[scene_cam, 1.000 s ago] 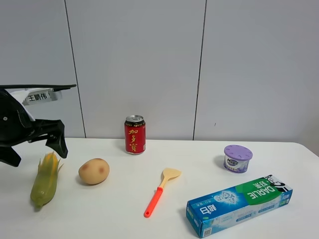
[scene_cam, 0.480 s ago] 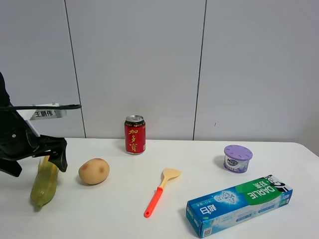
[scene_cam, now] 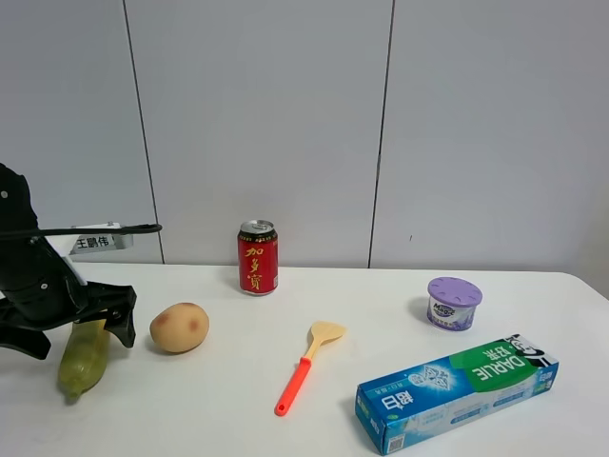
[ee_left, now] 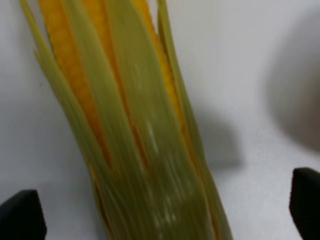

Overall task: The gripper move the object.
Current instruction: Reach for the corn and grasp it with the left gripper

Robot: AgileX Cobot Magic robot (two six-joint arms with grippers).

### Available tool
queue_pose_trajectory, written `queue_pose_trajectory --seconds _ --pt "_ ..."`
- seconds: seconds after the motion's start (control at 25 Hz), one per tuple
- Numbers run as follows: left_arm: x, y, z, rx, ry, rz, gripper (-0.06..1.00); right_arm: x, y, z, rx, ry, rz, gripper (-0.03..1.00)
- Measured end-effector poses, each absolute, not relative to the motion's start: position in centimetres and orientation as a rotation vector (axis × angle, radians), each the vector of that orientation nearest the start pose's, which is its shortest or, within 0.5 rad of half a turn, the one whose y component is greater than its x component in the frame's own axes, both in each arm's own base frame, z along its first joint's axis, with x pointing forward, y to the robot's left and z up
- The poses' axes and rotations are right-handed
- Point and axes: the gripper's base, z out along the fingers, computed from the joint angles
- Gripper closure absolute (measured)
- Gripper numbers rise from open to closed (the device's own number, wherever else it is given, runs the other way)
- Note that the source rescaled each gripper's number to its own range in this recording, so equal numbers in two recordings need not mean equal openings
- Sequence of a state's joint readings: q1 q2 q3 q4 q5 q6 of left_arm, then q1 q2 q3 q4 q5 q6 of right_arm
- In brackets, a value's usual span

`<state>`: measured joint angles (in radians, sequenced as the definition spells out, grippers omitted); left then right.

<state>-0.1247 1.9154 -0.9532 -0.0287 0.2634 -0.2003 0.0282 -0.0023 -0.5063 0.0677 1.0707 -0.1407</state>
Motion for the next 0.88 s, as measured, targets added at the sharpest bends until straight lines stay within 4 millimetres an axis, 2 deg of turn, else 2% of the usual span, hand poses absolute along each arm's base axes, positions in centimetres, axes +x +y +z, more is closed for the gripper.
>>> queue_pose_trajectory --seconds 0.36,0.88 --pt "34.5 -4.4 10.3 -0.167 2.737 -0.114 -0.06 -0.7 0.5 27.8 -0.176 2.036 0.011 -0.03" --pt "34.8 -4.1 10.1 -0.204 2.705 -0.122 -0.06 -0.7 0.5 27.8 -0.176 2.036 0.011 -0.03"
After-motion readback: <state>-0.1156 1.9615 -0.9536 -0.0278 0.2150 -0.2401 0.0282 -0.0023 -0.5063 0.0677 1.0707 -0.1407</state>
